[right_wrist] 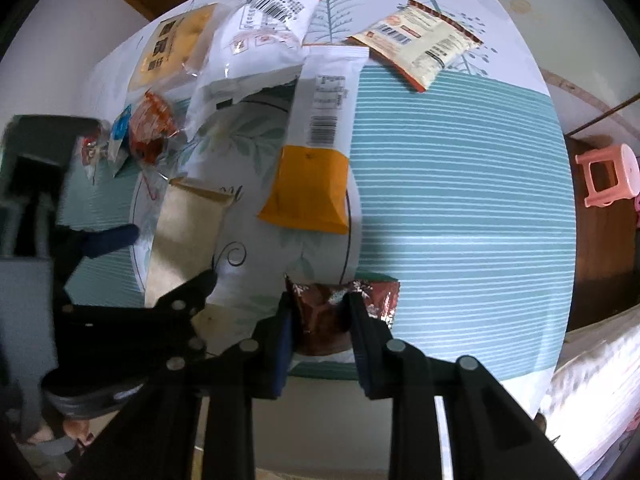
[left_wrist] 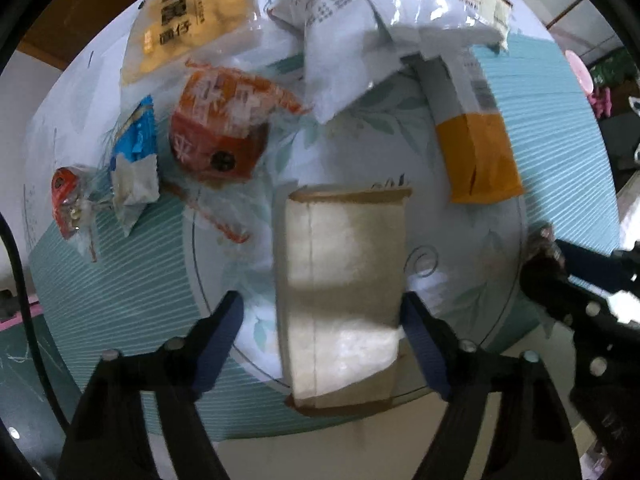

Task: Organize snacks
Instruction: 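Grasp the tan paper bag with the left tool while the right tool grasps the brown patterned packet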

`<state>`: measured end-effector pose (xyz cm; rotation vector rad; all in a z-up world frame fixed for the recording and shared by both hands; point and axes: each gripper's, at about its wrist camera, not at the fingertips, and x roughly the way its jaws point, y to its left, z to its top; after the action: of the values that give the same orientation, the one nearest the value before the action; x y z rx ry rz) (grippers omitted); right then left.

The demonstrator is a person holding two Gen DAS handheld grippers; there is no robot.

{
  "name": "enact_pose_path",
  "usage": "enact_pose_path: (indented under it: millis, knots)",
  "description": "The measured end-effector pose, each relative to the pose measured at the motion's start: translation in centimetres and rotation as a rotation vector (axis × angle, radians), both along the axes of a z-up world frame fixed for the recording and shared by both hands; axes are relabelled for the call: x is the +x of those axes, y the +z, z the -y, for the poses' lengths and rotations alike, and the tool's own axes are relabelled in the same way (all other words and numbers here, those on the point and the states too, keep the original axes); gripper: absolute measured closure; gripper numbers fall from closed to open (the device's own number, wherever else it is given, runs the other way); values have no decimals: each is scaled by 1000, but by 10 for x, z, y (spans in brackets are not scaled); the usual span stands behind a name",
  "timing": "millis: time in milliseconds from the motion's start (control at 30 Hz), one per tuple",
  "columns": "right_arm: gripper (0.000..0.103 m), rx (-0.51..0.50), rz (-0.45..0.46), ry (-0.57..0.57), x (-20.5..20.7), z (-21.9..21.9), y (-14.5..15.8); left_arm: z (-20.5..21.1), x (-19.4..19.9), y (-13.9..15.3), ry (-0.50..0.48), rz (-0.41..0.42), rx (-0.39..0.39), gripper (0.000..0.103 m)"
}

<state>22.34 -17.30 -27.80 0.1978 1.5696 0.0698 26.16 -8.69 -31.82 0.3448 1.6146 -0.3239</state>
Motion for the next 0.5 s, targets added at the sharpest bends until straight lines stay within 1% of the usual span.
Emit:
enact_pose_path:
  millis: [33,67,100,233,300,500]
  knots:
    - [77,4,1,-1,-1,1,1,1,1,1,6,-12,-15,38]
    - [77,10,1,-2,-2,4,1,1,2,3,9,-7,-16,46]
    - [77,16,3,-3,-3,5,2,1,3,5,4,0,-18,50]
    - [77,40,10,-2,-3,16,5,-1,2,8,6,17,-42,51]
    - [77,49,16,1,-3,23,7,-11,0,13,27,29,-78,52]
    - [77,69,41,2,-12,37,22,-23,-4,39,52,101,-113,52]
